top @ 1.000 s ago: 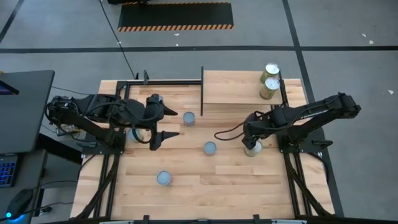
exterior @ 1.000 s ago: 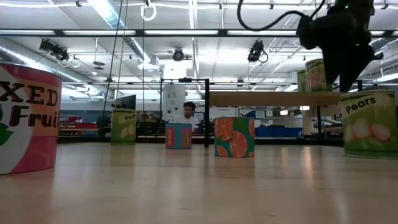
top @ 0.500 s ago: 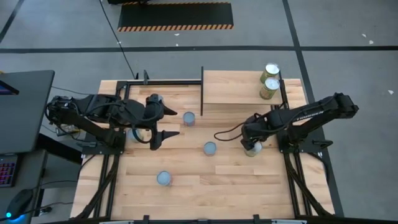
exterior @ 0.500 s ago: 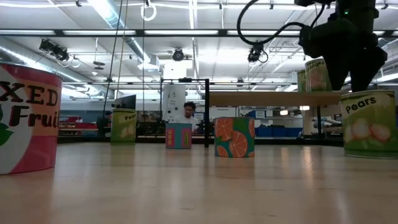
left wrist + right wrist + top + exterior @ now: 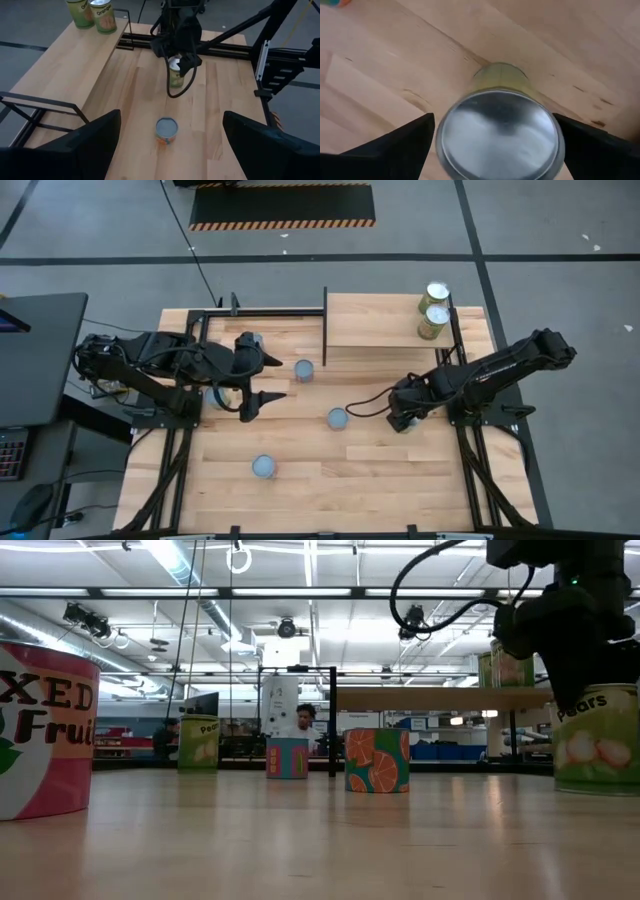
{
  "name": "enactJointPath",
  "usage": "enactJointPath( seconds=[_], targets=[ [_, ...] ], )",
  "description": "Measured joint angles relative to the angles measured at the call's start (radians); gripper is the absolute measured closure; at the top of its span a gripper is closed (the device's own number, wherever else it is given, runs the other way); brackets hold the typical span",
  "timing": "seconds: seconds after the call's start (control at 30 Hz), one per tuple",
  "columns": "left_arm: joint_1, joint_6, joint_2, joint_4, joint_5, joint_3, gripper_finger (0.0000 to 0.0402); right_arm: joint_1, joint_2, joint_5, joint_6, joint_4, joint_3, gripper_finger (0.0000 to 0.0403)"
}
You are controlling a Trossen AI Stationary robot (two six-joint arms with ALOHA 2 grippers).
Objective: Pick and place cans onto a shelf
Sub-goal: Put the right large canned pears on the shelf
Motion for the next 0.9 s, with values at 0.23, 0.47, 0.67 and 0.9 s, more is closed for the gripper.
enactJointPath(
  seconds=[0.23, 0.47, 0.67, 0.9],
  targets=[
    [0.0, 0.005, 0.0, -0.002, -0.032, 0.0, 0.0045, -0.009, 0.0, -0.066, -0.053, -0.036, 0.019, 0.0073],
    [0.001, 0.072, -0.006, -0.007, -0.022, 0.0, 0.0045, -0.095, 0.012, -0.062, -0.26, -0.133, 0.253, 0.0088],
    [0.033, 0.107, -0.025, 0.033, 0.037, -0.001, 0.0045, -0.225, 0.152, 0.02, -0.622, -0.389, 0.635, 0.0088],
    [0.066, 0.101, -0.044, 0.093, 0.047, 0.0, 0.0045, -0.434, 0.306, 0.071, -1.094, -0.597, 1.031, 0.0088]
  ],
)
